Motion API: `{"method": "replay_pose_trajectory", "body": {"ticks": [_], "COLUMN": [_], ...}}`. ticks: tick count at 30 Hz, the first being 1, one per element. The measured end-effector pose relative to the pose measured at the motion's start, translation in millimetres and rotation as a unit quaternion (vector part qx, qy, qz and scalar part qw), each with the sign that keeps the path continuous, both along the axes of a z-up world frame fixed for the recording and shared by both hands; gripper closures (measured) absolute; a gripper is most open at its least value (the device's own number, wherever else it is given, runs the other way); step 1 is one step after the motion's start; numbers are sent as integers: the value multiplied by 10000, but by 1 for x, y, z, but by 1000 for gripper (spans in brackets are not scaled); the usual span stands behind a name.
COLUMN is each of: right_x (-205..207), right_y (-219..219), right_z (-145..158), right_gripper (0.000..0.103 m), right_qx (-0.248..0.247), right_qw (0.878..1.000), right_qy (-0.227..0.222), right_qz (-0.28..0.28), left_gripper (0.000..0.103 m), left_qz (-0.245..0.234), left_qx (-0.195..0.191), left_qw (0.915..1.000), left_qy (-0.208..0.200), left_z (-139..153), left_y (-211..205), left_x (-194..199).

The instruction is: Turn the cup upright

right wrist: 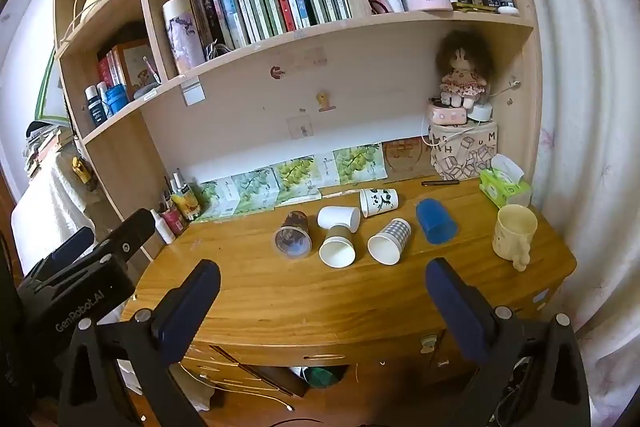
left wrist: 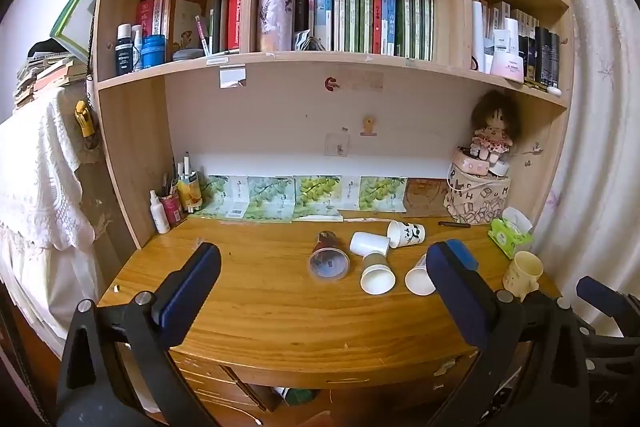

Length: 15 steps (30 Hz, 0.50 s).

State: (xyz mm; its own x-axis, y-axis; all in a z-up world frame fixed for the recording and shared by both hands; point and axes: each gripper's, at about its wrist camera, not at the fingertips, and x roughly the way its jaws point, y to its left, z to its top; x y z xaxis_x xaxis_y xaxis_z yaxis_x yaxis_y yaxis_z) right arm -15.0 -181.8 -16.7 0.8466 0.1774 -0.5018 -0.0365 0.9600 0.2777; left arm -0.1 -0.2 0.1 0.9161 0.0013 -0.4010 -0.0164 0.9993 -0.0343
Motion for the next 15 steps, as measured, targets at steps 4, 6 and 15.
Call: {"method": "replay_pose_trajectory", "body": {"ticks": [4,6,15], "right_x": [3,3,5], "right_y": [3,5,4], "right_z": [2,4,-2], "right_gripper": [0,0,0], "right_qx": [6,18,58], "right_qw": [10000,10000,9999], "right_qy": [-12,-20,48], "right_qz": [8,30,73], "left_gripper": [0,0,0], "left_qz": [-29,-45,-116], "left_qx": [-4,5,-67], "left_qw": [10000,10000,9999], "left_qy": [1,-12,28], "left_z": [0,-6,-3], "left_y": [0,0,1], "left_x": [-2,-2,4]}}
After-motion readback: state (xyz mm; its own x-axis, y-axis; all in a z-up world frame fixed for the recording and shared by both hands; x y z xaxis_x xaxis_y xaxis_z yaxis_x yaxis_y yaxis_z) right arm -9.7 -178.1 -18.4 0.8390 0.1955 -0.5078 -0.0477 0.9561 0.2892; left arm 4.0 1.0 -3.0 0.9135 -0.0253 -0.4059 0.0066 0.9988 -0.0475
